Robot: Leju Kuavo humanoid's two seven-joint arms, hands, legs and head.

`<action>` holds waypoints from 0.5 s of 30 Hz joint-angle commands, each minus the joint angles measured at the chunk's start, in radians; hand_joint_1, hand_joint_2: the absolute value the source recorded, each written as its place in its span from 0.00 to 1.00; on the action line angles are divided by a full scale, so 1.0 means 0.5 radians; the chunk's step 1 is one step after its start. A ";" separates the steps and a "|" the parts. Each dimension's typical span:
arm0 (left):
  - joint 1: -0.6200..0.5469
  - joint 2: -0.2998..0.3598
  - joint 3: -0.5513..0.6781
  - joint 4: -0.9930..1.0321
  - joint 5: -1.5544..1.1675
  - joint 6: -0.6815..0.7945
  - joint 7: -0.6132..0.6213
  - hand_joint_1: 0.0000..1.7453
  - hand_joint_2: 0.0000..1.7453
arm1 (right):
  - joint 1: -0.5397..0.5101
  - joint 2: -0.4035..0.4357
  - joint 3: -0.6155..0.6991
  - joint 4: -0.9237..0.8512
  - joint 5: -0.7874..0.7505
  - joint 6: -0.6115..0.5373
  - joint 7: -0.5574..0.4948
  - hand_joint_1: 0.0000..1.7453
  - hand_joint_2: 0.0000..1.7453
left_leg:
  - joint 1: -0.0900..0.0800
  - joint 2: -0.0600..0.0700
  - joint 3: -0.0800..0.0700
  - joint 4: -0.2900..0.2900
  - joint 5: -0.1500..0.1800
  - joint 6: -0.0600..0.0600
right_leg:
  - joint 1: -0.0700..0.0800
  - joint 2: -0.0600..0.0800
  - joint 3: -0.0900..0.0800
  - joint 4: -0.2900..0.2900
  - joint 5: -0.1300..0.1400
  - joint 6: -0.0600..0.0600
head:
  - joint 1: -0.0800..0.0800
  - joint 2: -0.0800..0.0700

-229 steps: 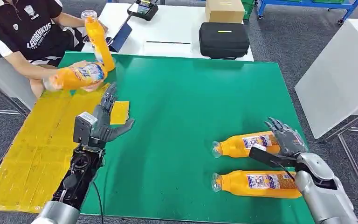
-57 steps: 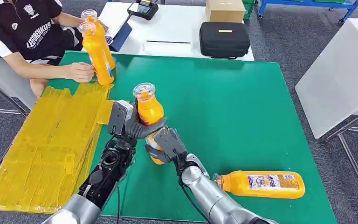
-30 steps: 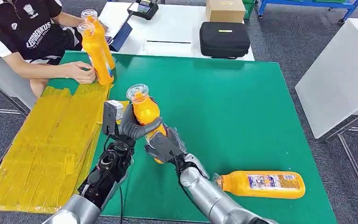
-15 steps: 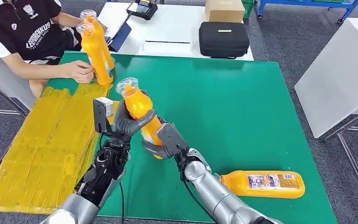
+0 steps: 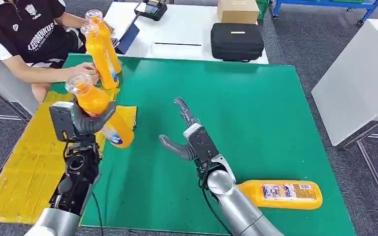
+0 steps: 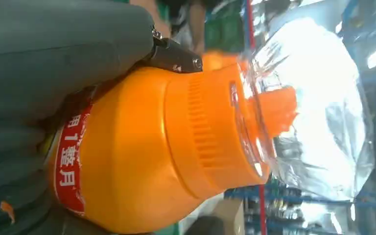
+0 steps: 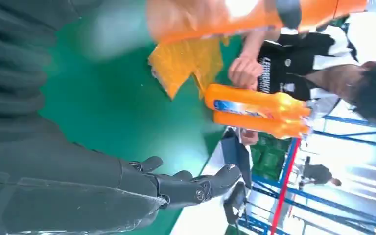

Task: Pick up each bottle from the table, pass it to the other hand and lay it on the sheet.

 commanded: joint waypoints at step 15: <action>-0.159 0.302 0.006 0.619 -3.052 0.871 0.674 1.00 1.00 | 0.158 -0.133 -0.177 -0.486 0.093 -0.088 0.013 0.00 1.00 | 0.001 0.003 0.012 -0.002 -0.004 -0.003 | 0.001 0.000 0.011 -0.002 -0.003 -0.003 | 0.000 0.000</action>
